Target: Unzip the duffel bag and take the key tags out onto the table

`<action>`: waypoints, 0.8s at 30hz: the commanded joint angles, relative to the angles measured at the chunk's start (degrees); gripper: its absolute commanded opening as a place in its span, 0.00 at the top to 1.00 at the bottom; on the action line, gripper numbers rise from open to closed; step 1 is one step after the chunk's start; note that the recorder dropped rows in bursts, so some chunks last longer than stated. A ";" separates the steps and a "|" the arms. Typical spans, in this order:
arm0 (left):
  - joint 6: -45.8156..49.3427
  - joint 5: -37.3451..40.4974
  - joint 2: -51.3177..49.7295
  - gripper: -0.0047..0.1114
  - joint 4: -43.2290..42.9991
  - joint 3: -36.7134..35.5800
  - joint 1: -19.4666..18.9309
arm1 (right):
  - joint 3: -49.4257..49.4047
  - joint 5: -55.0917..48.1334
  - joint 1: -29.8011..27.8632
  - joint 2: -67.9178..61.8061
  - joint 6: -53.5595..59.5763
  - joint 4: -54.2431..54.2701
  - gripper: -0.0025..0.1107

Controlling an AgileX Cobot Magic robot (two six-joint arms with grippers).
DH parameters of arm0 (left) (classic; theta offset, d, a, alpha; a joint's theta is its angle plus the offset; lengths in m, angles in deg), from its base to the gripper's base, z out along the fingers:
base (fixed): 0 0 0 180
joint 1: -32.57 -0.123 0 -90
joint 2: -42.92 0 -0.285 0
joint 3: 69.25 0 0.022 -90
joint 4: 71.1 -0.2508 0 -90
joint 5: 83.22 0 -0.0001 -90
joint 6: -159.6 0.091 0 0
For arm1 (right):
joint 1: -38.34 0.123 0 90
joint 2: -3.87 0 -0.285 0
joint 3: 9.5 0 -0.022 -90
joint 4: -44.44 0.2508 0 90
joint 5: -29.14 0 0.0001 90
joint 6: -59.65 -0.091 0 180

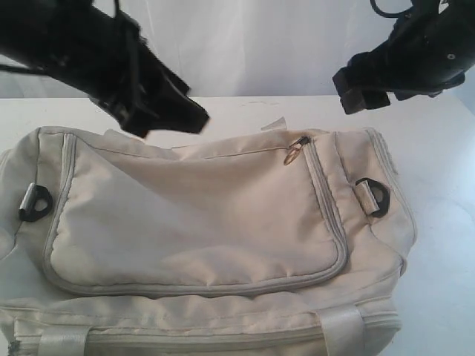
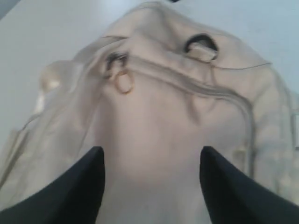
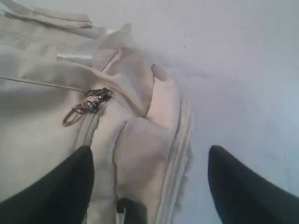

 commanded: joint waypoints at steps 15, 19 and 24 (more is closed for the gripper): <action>9.22 -36.34 -17.11 0.40 4.31 -3.36 17.26 | -10.85 4.95 -10.59 0.87 7.66 15.54 0.46; 9.22 -43.16 -20.34 0.41 4.07 -3.36 17.73 | -13.52 8.73 -10.59 1.15 8.71 17.23 0.46; 7.82 -47.17 -22.41 0.45 4.21 -2.18 17.73 | -14.13 9.67 -10.45 1.15 8.83 17.34 0.46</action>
